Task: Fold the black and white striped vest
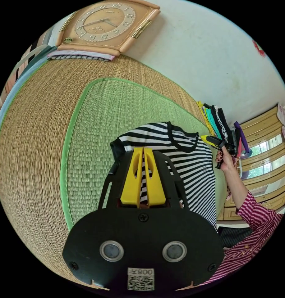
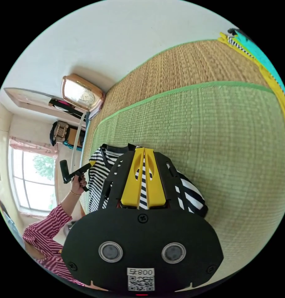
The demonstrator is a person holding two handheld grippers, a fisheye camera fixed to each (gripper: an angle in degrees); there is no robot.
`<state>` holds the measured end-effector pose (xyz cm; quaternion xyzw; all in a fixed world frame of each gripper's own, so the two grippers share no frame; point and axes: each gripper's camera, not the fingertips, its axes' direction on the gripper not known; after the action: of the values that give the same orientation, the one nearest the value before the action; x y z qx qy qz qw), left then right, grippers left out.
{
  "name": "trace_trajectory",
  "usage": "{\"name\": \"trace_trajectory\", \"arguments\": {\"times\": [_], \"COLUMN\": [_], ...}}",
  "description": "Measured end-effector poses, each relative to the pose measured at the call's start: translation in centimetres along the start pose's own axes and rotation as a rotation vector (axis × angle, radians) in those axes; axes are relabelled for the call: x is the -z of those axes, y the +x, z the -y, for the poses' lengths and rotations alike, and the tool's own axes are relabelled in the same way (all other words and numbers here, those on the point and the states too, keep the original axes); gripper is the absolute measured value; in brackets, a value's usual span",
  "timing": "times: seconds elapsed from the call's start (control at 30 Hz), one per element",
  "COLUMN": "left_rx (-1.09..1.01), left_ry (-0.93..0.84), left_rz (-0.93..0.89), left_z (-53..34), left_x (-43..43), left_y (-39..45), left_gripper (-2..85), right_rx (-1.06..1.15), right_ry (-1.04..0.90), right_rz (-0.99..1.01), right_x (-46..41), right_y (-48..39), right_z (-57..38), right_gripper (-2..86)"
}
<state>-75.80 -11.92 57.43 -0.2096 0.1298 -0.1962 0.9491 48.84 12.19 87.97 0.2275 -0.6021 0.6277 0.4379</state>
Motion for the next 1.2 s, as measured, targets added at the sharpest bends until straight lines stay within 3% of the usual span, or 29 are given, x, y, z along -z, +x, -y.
{"name": "trace_trajectory", "arguments": {"times": [0.1, 0.2, 0.27, 0.37, 0.6, 0.77, 0.9, 1.1, 1.2], "left_rx": [-0.02, 0.018, 0.064, 0.101, 0.127, 0.198, 0.135, 0.096, 0.17], "left_ry": [0.08, 0.126, 0.099, 0.033, 0.07, 0.126, 0.147, -0.006, 0.026], "left_rz": [-0.006, 0.107, 0.102, 0.087, 0.095, 0.014, 0.018, 0.12, 0.05], "left_z": [-1.1, -2.1, -2.3, -2.2, -1.6, -3.7, -7.4, -11.1, -11.8], "left_x": [2.2, 3.3, 2.6, 0.6, 0.7, 1.6, 3.9, 2.3, 3.0], "left_y": [0.0, -1.0, -2.1, -3.3, -4.1, -5.5, -4.4, -5.0, -6.2], "left_gripper": [4.1, 6.3, 6.9, 6.1, 2.1, 2.9, 3.6, 1.8, 0.8], "right_rx": [0.062, 0.013, -0.043, -0.085, -0.114, -0.129, -0.081, -0.027, -0.089], "right_ry": [0.082, 0.12, 0.093, 0.043, 0.04, 0.074, 0.101, 0.004, -0.022], "right_rz": [-0.027, -0.13, -0.092, -0.084, -0.183, -0.115, -0.096, -0.118, -0.096], "right_x": [4.7, 7.6, 7.4, 5.4, 6.6, 7.7, 9.4, 8.1, 7.3], "right_y": [0.0, 1.9, 4.0, 5.2, 5.1, 4.9, 2.8, -0.2, 1.1], "right_z": [-3.4, -6.9, -8.3, -8.3, -6.4, -6.2, -7.6, -11.7, -11.5], "right_gripper": [1.8, 5.8, 7.7, 6.4, 2.1, 1.8, 1.7, 0.4, 0.2]}}
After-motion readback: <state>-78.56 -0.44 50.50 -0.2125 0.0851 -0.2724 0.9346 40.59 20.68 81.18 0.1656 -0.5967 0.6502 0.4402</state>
